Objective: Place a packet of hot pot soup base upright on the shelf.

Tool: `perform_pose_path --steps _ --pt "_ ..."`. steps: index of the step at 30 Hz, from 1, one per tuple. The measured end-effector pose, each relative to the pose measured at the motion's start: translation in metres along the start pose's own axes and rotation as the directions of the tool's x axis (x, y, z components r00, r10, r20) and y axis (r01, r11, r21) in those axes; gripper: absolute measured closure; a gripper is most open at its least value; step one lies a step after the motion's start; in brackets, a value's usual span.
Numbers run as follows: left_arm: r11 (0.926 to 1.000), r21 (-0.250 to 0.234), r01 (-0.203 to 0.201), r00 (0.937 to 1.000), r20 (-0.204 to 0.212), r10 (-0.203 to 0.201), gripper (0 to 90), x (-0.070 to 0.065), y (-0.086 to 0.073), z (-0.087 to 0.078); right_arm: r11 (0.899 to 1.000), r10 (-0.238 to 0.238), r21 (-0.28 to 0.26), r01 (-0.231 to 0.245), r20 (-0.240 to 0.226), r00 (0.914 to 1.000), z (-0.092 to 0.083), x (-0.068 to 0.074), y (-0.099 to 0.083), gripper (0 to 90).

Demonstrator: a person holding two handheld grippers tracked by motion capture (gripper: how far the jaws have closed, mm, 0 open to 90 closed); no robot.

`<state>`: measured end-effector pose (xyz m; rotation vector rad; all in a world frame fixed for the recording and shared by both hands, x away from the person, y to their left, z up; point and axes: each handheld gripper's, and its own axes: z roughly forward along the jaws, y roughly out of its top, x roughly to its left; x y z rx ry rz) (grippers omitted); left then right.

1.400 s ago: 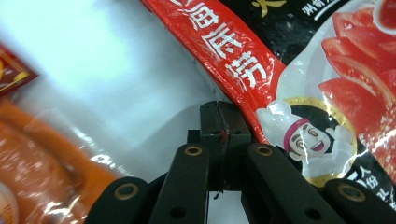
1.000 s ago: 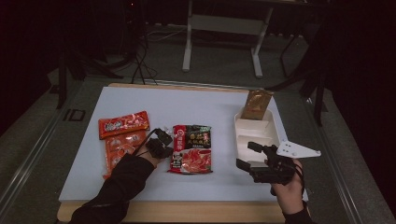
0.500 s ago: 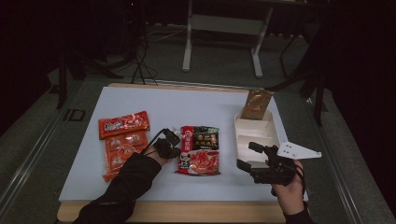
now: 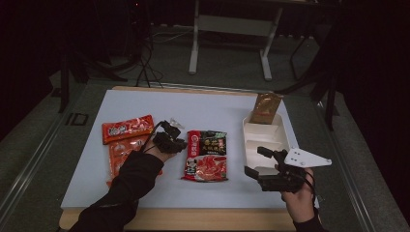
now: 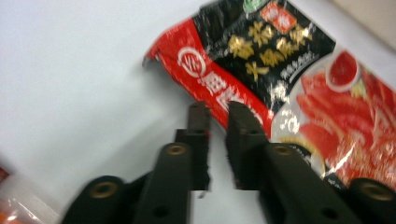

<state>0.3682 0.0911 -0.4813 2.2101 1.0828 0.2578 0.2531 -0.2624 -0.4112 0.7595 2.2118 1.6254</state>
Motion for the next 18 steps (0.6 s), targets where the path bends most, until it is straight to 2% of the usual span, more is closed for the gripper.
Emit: perform_pose_path --steps 3,4,5,7,10,12,18 --pt "0.9998 -0.011 0.015 0.9999 -0.007 -0.015 63.7 0.001 0.005 0.002 1.0 -0.009 0.003 0.009 0.01 0.9999 0.0 0.001 0.0 17.0" --pt "0.9996 -0.013 0.024 0.9997 -0.01 -0.024 61.8 0.002 0.006 0.003 1.0 -0.009 0.003 0.009 0.012 0.9999 0.001 0.001 0.0 16.9" --pt "0.9983 -0.023 0.054 0.9985 0.007 -0.054 60.3 0.005 0.009 0.005 1.0 -0.008 0.003 0.008 0.013 0.9999 0.001 0.001 0.0 16.9" --pt "0.9979 -0.023 0.061 0.9981 0.008 -0.061 55.5 0.006 0.01 0.006 1.0 -0.004 0.009 0.004 0.011 0.9999 0.002 0.001 -0.001 16.8" --pt "0.9965 -0.03 0.077 0.997 -0.001 -0.078 53.8 0.008 0.013 0.009 1.0 -0.005 0.013 0.004 0.011 0.9999 0.002 0.001 -0.002 16.8" --pt "0.9951 -0.032 0.093 0.9956 0.015 -0.093 50.3 0.01 0.015 0.012 1.0 -0.004 0.021 0.003 0.007 1.0 0.003 0.001 -0.003 16.9" --pt "0.9912 -0.031 0.129 0.9915 -0.016 -0.129 50.3 0.015 0.018 0.027 1.0 -0.012 0.028 0.012 -0.008 0.9999 0.005 0.003 -0.004 16.8"
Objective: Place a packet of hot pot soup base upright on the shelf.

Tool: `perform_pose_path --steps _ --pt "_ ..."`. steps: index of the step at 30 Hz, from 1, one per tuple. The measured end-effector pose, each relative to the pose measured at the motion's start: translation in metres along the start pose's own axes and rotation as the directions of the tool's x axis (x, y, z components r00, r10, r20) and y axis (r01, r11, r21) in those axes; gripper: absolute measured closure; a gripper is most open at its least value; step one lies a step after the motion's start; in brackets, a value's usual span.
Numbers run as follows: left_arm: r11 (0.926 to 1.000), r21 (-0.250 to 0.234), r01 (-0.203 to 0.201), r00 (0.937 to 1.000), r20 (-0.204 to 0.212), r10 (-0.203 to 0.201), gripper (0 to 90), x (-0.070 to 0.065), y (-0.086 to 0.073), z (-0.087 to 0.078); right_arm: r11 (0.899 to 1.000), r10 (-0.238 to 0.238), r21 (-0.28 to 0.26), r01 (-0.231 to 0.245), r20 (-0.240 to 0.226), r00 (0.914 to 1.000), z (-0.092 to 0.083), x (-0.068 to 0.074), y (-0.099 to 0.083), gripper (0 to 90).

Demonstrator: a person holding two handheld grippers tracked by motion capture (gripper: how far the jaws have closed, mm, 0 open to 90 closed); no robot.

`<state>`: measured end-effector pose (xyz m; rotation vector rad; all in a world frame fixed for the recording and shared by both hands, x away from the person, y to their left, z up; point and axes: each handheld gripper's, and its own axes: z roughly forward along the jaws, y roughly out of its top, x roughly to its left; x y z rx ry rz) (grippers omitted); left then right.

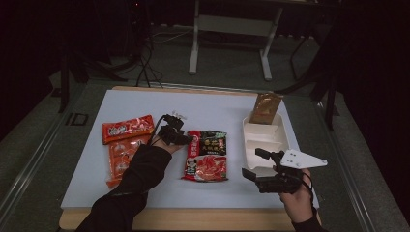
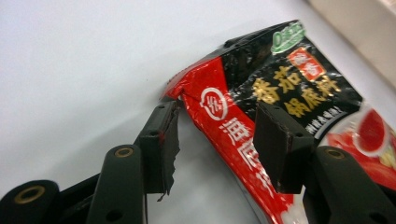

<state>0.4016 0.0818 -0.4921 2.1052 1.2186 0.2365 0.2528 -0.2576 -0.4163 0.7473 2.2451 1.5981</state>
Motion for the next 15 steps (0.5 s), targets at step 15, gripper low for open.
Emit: perform_pose_path --steps 15 --pt "0.993 0.045 0.109 0.993 -0.05 -0.107 49.3 0.003 0.005 0.043 1.0 0.004 0.009 -0.003 -0.009 1.0 0.0 -0.002 -0.003 16.8"
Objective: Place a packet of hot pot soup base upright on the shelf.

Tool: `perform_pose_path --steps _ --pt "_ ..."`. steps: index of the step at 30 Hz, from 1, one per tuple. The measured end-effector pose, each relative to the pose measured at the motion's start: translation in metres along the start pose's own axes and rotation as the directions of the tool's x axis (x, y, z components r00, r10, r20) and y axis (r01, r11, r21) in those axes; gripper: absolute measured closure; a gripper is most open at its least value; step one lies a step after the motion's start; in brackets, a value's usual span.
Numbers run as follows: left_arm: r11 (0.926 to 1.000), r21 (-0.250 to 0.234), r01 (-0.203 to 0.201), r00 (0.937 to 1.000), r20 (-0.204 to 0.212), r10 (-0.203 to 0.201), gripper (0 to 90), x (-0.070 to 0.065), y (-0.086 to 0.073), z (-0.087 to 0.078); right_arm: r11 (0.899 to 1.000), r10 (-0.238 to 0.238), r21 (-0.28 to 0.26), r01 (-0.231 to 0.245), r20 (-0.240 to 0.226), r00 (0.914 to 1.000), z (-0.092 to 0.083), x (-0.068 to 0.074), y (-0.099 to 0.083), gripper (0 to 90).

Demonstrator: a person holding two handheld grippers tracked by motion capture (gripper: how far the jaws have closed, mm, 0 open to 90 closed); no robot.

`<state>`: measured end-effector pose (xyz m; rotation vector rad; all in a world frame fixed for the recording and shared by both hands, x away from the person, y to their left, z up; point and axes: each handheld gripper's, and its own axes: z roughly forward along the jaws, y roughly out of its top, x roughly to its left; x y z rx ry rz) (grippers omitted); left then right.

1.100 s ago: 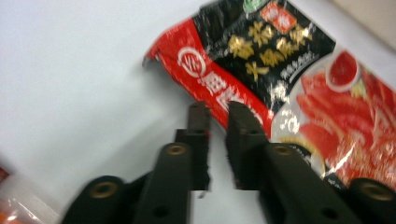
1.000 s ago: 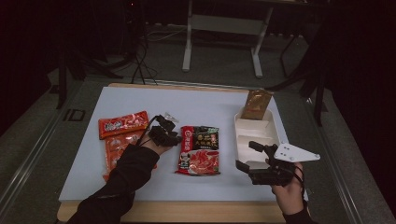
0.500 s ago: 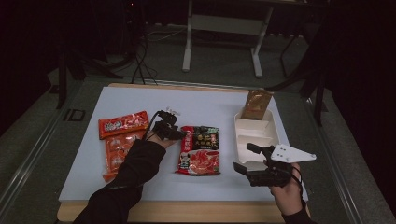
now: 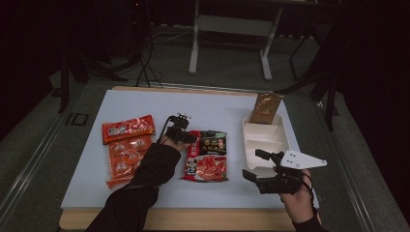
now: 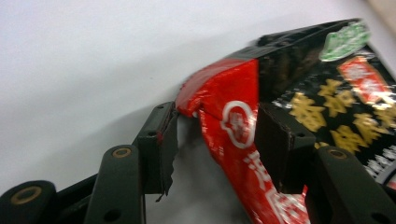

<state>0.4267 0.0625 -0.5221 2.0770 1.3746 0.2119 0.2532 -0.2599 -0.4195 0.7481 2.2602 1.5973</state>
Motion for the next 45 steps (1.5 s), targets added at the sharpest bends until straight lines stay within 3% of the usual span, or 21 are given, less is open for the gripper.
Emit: perform_pose_path --steps 3,6,8,11,12,15,27,29,36,40,45 --pt "0.9998 0.015 0.009 0.9998 0.015 -0.01 51.0 0.0 -0.001 0.006 1.0 0.001 0.0 -0.001 -0.001 1.0 0.0 0.0 0.0 16.8" --pt "0.9992 -0.012 0.037 0.9992 0.015 -0.037 54.5 -0.002 -0.002 0.01 1.0 -0.001 0.003 0.001 -0.007 1.0 0.0 0.0 0.0 16.8" --pt "0.9994 -0.013 0.031 0.9994 0.017 -0.031 63.0 -0.006 -0.004 0.011 1.0 -0.002 0.003 0.002 -0.007 1.0 0.001 0.0 -0.001 16.8" --pt "0.9998 -0.009 -0.018 0.9996 -0.023 0.018 72.6 -0.01 -0.005 0.01 1.0 0.0 0.006 0.0 -0.012 0.9999 0.002 0.0 -0.001 16.8" --pt "0.9997 -0.008 -0.021 0.9996 -0.02 0.021 78.3 -0.01 -0.005 0.011 1.0 0.001 0.005 -0.001 -0.014 0.9999 0.002 0.0 -0.001 16.8" --pt "1.0 -0.003 0.006 0.9999 0.009 -0.006 82.5 -0.007 -0.004 0.01 1.0 0.001 0.006 -0.001 -0.017 0.9999 0.003 0.0 -0.001 16.8" --pt "0.9984 -0.051 0.023 0.9972 0.072 -0.02 87.3 -0.006 -0.002 -0.004 1.0 0.006 -0.01 -0.006 0.003 1.0 0.001 -0.001 0.0 17.3" --pt "0.9948 -0.1 0.016 0.9951 0.098 -0.006 87.6 -0.008 -0.002 -0.016 1.0 0.003 -0.019 -0.002 0.037 0.9993 -0.002 -0.002 0.001 17.3" --pt "0.9852 -0.171 0.003 0.992 0.125 0.018 87.9 -0.015 -0.004 -0.035 1.0 -0.009 -0.022 0.011 0.094 0.9955 -0.003 -0.002 0.001 14.8" --pt "0.9769 -0.214 -0.004 0.9896 0.14 0.035 88.0 -0.021 -0.004 -0.044 1.0 -0.001 -0.025 0.003 0.095 0.9955 -0.004 -0.003 0.002 14.4" --pt "0.9717 -0.236 -0.011 0.9867 0.155 0.049 87.9 -0.024 -0.003 -0.049 1.0 0.005 -0.029 -0.003 0.092 0.9957 -0.005 -0.004 0.003 14.6"
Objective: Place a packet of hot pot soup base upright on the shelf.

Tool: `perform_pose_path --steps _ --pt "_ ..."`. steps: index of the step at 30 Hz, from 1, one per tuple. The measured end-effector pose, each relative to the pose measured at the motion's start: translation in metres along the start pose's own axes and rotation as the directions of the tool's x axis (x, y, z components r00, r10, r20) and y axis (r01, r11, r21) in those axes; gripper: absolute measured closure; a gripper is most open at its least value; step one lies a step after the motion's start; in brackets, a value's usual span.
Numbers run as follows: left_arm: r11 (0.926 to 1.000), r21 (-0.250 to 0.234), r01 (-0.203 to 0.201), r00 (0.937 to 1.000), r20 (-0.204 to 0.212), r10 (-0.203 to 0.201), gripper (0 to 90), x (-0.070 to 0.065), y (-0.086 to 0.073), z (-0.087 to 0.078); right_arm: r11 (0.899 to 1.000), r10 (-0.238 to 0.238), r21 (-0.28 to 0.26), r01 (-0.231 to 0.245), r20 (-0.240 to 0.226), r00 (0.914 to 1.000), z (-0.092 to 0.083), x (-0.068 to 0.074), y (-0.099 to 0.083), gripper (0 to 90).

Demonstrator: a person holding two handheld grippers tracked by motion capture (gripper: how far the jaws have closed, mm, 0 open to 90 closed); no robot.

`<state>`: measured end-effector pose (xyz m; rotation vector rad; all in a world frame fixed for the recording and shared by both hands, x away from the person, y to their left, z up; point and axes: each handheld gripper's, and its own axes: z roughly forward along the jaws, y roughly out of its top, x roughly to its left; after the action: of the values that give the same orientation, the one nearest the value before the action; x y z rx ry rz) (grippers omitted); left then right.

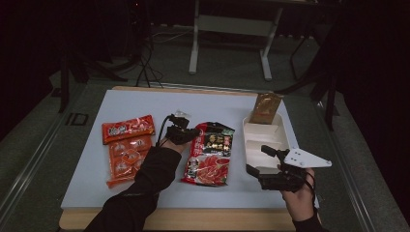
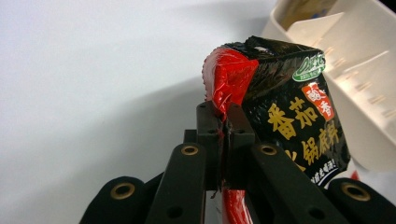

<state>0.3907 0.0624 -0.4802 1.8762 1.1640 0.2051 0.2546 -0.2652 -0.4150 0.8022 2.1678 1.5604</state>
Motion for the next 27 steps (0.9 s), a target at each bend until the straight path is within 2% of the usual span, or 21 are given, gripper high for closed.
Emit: perform_pose_path --steps 2,4,8,12,13,14,16,18,19,20,21,25,27 --pt "0.9996 -0.029 0.001 0.9995 0.031 0.0 87.7 -0.003 0.0 -0.006 1.0 -0.014 -0.003 0.014 -0.017 0.9998 0.0 -0.002 0.001 14.9" --pt "0.9984 -0.047 -0.033 0.9989 0.033 0.034 87.8 -0.008 0.0 -0.011 1.0 -0.021 -0.002 0.021 -0.007 0.9998 0.001 -0.002 0.001 14.9" --pt "0.9974 -0.06 -0.039 0.998 0.047 0.042 87.8 -0.011 0.0 -0.016 1.0 -0.002 0.001 0.002 0.013 0.9999 0.0 -0.003 0.001 14.4" --pt "0.9941 -0.084 -0.069 0.9959 0.053 0.073 87.8 -0.017 -0.001 -0.022 1.0 0.011 0.001 -0.011 0.018 0.9998 -0.001 -0.003 0.001 14.0" --pt "0.9898 -0.105 -0.096 0.9926 0.065 0.103 87.8 -0.023 -0.001 -0.028 1.0 0.027 0.001 -0.027 0.036 0.999 -0.002 -0.004 0.001 13.9" --pt "0.9898 -0.105 -0.096 0.9926 0.065 0.103 87.8 -0.023 -0.001 -0.028 1.0 0.027 0.001 -0.027 0.036 0.999 -0.002 -0.004 0.001 13.9" --pt "0.9849 -0.125 -0.12 0.9881 0.082 0.131 87.8 -0.028 -0.001 -0.034 0.999 0.017 0.028 -0.018 0.052 0.9985 -0.001 -0.002 0.002 12.0" --pt "0.9833 -0.133 -0.124 0.9865 0.09 0.137 87.8 -0.03 -0.002 -0.036 1.0 0.003 0.027 -0.005 0.061 0.9981 -0.001 -0.001 0.002 11.5" --pt "0.9817 -0.137 -0.132 0.9858 0.085 0.145 87.8 -0.033 -0.002 -0.038 1.0 0.009 0.029 -0.01 0.039 0.9992 0.0 0.0 0.002 11.0" --pt "0.9808 -0.142 -0.134 0.9848 0.091 0.148 87.8 -0.034 -0.002 -0.039 1.0 0.009 0.029 -0.01 0.039 0.9992 0.0 0.0 0.002 11.0" --pt "0.9756 -0.165 -0.145 0.981 0.105 0.163 87.8 -0.037 -0.003 -0.043 0.999 0.004 0.032 -0.005 0.043 0.999 0.001 0.002 0.003 11.0" --pt "0.9694 -0.193 -0.152 0.9775 0.116 0.176 87.8 -0.041 -0.004 -0.047 0.999 0.023 0.031 -0.024 0.033 0.9992 0.001 0.001 0.003 11.0" --pt "0.9626 -0.22 -0.158 0.9711 0.142 0.192 87.8 -0.043 -0.005 -0.052 0.999 0.024 0.031 -0.026 0.045 0.9987 0.0 0.0 0.003 11.0"
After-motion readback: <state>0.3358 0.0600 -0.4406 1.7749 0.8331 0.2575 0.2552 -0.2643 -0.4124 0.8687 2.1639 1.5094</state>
